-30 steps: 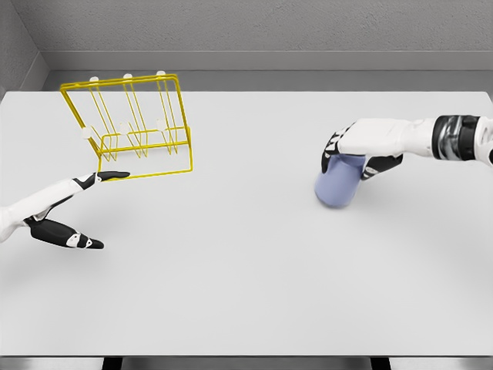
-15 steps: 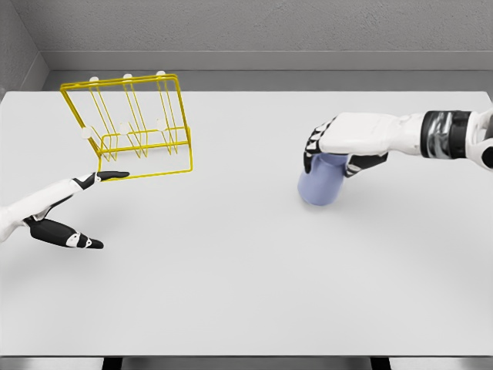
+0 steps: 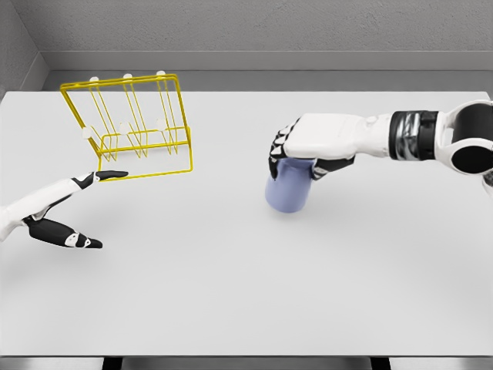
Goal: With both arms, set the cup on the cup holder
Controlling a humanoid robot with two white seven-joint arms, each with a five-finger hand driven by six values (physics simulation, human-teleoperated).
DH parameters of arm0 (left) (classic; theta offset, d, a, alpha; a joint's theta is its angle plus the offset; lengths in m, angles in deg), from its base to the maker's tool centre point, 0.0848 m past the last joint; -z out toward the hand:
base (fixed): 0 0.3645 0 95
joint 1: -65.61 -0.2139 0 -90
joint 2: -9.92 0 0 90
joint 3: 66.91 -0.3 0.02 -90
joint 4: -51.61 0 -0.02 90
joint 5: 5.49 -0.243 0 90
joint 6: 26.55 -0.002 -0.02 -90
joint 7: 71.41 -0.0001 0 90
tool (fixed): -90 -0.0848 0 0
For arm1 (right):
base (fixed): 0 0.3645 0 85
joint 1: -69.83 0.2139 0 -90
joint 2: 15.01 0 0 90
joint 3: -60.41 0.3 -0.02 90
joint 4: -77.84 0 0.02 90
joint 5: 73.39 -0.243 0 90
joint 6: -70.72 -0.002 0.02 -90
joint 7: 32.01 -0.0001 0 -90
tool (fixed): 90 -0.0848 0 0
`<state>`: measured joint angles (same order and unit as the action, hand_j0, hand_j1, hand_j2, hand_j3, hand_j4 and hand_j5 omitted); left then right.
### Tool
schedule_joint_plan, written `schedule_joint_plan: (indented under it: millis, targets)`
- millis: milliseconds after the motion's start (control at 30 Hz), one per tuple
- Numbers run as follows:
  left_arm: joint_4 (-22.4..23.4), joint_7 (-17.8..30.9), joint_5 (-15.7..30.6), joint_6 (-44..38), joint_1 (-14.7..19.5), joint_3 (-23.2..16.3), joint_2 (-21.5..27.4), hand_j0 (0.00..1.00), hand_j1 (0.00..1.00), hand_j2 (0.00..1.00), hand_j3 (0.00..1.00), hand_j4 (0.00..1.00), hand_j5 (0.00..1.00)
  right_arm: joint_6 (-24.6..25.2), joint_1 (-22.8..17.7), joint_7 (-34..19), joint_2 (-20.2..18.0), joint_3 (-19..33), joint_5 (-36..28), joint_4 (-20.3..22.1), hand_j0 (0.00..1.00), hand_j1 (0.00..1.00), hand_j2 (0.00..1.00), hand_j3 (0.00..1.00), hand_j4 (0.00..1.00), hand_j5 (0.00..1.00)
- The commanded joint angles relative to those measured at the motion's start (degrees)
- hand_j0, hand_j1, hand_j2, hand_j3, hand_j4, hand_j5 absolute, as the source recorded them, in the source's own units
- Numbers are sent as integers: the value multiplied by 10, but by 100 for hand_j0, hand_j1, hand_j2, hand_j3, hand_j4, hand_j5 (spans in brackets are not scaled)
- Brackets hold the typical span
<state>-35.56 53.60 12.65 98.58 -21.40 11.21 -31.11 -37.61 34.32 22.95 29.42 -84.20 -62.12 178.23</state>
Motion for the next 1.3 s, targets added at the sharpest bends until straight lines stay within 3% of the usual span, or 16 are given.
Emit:
schedule_joint_plan:
  millis: [0,733,1267]
  targets:
    - [0,0,5,-1,0,0,1,100,100,100,100,100,100,1,0,0,13,-1,-2,1,53,53,53,53,53,53]
    - [0,0,6,-1,0,0,2,100,100,100,100,100,100,11,18,0,102,-17,-3,0,50,50,50,50,50,50]
    - [0,0,5,-1,0,-1,-1,100,100,100,100,100,100,52,44,0,166,-49,-1,-6,48,48,48,48,48,48]
